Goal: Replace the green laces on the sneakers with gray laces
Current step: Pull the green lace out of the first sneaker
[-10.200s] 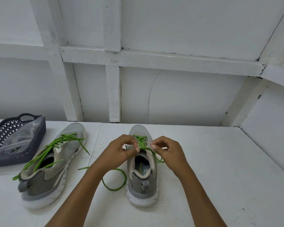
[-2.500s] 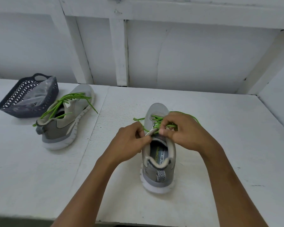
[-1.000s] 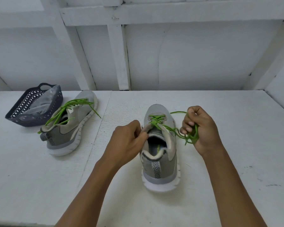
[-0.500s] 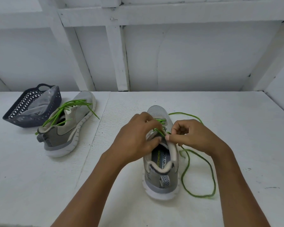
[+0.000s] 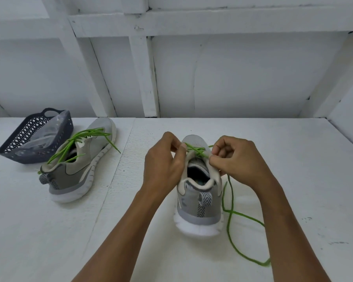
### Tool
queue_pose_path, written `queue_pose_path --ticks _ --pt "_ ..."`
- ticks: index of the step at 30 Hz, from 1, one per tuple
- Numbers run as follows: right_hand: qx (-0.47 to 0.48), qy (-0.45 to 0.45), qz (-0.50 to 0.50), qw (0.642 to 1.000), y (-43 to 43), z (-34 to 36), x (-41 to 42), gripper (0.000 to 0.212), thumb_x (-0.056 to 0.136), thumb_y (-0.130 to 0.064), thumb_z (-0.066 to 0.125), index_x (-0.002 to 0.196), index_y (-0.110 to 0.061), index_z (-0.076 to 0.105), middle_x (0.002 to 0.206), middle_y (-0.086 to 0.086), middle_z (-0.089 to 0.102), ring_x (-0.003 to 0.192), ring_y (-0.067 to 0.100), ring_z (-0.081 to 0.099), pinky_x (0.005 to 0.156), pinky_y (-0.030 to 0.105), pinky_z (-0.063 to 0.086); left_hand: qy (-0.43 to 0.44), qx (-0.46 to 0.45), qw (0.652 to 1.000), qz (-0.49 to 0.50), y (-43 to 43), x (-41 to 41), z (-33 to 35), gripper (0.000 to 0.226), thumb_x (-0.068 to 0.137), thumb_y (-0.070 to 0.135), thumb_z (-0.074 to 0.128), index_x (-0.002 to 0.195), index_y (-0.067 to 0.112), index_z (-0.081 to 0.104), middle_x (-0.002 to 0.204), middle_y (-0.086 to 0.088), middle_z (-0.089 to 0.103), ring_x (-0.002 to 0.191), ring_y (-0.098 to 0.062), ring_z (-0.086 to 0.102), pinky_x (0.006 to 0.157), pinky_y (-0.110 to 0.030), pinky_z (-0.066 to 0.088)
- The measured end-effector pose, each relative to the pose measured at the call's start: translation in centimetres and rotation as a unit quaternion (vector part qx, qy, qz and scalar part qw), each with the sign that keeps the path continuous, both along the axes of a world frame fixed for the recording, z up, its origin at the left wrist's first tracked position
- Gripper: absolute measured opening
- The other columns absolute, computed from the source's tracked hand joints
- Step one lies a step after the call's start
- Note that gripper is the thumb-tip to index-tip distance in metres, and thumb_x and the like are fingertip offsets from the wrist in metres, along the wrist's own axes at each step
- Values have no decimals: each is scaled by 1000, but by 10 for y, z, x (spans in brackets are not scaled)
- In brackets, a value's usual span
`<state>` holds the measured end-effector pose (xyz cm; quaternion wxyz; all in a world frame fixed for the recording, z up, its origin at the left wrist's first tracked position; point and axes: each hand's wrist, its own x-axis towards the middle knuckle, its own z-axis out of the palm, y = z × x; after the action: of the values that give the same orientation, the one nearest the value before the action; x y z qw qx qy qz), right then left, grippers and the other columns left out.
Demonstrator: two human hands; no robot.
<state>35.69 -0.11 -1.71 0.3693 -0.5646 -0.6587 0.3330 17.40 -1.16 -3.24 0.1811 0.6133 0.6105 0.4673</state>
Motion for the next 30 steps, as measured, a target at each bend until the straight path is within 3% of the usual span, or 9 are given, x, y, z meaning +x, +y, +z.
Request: queue_pose_path --ticks 3,6,14,16,19,24,26,28,30 --pt "27 -57 -8 998 5 -2 -1 13 69 -21 77 67 -25 64 62 -3 63 55 7 52 61 34 52 33 -32 999 -29 4 -3 -2 7 93 18 60 97 23 57 89 13 64 88 -8 61 80 -38 53" --pt "10 -80 3 997 9 -3 3 12 69 -22 76 69 -26 65 64 -4 64 56 6 53 62 33 52 129 11 983 -131 10 -8 0 30 88 15 53 114 25 65 109 10 65 105 -9 55 84 -33 52" --pt "-93 -44 63 993 15 -4 17 10 76 -15 72 71 -23 69 66 1 67 69 25 70 72 46 62 296 44 923 -241 16 8 -1 18 87 29 70 100 18 75 115 0 64 112 -20 52 86 -34 47" --pt "-114 -28 66 991 16 -4 20 9 78 -14 71 74 -21 69 65 1 68 68 23 71 74 45 62 235 59 940 -242 16 9 -5 14 85 28 69 93 20 76 104 4 67 103 -17 56 81 -36 50" --pt "-151 14 68 986 17 -4 21 6 82 -9 70 82 -14 68 70 7 71 72 27 74 75 45 62 -60 -36 979 -192 17 7 -1 5 83 23 75 84 18 75 93 8 73 97 -12 65 85 -30 50" --pt "-184 60 81 978 15 -1 19 4 85 -5 71 87 -3 68 65 6 66 67 17 70 63 30 59 -375 -135 905 -147 18 0 -1 12 78 11 72 68 14 67 93 -12 76 92 -19 69 83 -30 51" --pt "-185 64 79 977 14 -2 19 5 85 -5 71 86 -1 68 67 9 66 66 16 69 62 28 58 -371 -151 909 -115 20 -2 -7 13 76 15 67 63 18 67 93 -15 75 94 -25 68 86 -39 50" --pt "-181 64 75 979 14 -3 19 5 85 -3 71 85 1 67 69 13 66 66 17 68 62 27 58 -286 -161 941 -81 25 -2 -11 17 84 10 66 68 16 66 87 -11 75 92 -26 69 87 -44 52" --pt "-176 65 73 980 13 -4 19 7 86 -3 71 82 2 67 72 17 68 65 16 68 61 26 58 -192 -148 967 -79 28 -3 -10 15 87 6 64 86 21 66 88 -1 74 94 -18 69 83 -37 53"
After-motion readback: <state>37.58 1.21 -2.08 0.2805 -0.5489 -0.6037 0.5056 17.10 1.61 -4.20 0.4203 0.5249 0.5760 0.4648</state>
